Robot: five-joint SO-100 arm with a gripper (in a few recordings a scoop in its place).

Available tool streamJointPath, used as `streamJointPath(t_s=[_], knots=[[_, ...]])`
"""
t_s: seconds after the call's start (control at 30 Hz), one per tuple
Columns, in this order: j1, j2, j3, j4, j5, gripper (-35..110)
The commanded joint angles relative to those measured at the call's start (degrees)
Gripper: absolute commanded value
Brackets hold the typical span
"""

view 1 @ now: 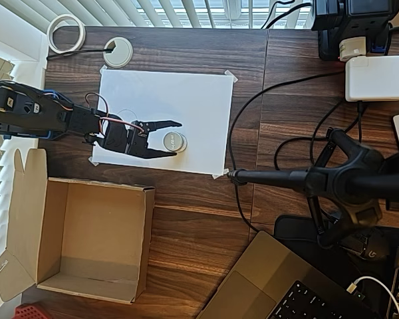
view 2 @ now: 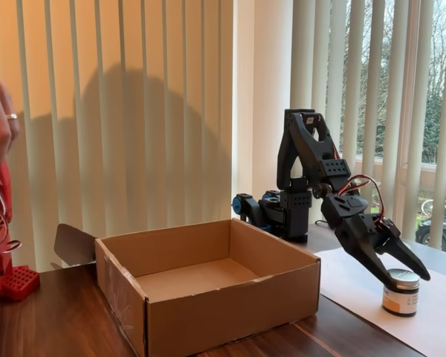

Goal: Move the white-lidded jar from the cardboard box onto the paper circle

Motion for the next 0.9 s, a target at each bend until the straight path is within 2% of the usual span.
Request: streamJointPath(t_s=[0.0,0.07,0.2,0.37,0.57,0.67,0.87], knots=[[0.0,16.8,2.5,-2.3,7.4,38],[-1.1,24.8,5.4,-0.7,15.2,38],[-4.0,40.1,10.8,10.8,30.1,34],[-6.4,54.7,22.9,21.1,44.3,27],[-8.5,66.8,27.9,37.7,60.3,15],[-8.7,73.7,30.2,44.6,66.3,4],[-8.9,85.1,32.5,58.8,75.2,0]])
